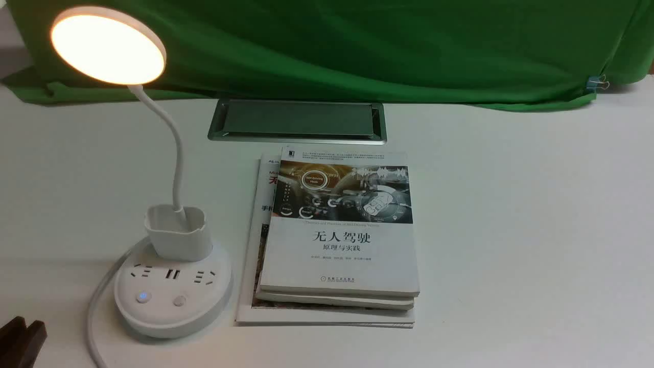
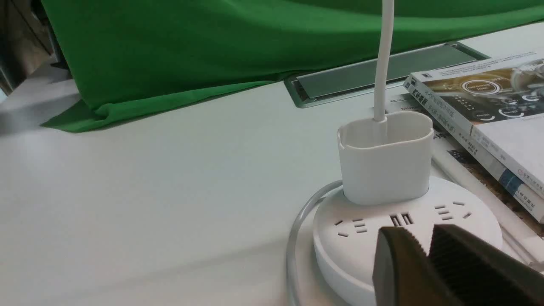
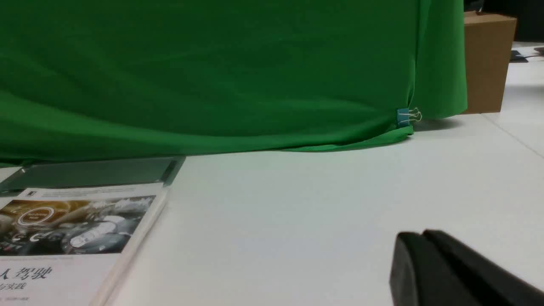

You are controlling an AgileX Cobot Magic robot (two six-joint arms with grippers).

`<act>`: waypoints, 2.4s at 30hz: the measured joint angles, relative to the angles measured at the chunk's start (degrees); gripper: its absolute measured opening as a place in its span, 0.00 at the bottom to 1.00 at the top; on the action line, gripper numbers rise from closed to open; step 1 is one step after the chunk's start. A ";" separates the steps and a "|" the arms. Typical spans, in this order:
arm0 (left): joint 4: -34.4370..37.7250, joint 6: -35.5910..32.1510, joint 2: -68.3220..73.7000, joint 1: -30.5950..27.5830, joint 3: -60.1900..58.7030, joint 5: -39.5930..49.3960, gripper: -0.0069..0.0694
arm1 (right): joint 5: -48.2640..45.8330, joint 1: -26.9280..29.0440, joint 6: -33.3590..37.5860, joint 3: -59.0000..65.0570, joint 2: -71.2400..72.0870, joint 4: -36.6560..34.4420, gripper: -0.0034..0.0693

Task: Turn off the desk lamp on the white desktop by hand.
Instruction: 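Press the power button on the round power strip under the lamp with the left gripper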

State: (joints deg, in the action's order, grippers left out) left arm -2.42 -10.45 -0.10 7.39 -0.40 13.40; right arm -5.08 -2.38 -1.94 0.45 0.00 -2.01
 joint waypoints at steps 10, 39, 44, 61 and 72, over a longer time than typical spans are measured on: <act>0.00 0.00 0.00 0.00 0.00 0.00 0.21 | 0.00 0.00 0.00 0.00 0.00 0.00 0.10; 16.93 10.45 0.10 -0.05 0.88 -32.28 0.22 | 0.00 0.00 0.00 0.00 0.00 0.00 0.10; 15.54 10.45 5.49 -0.05 13.38 -26.32 0.23 | 0.00 0.00 0.00 0.00 0.00 0.00 0.10; 13.39 9.75 35.32 -0.05 32.40 14.17 0.24 | 0.00 0.00 0.00 0.00 0.00 0.00 0.10; 16.17 3.96 55.06 0.26 36.31 31.08 0.24 | 0.00 0.00 0.00 0.00 0.00 0.00 0.10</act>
State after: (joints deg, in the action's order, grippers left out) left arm 13.75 -6.49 54.96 7.65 35.91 44.48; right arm -5.08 -2.38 -1.94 0.45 0.00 -2.01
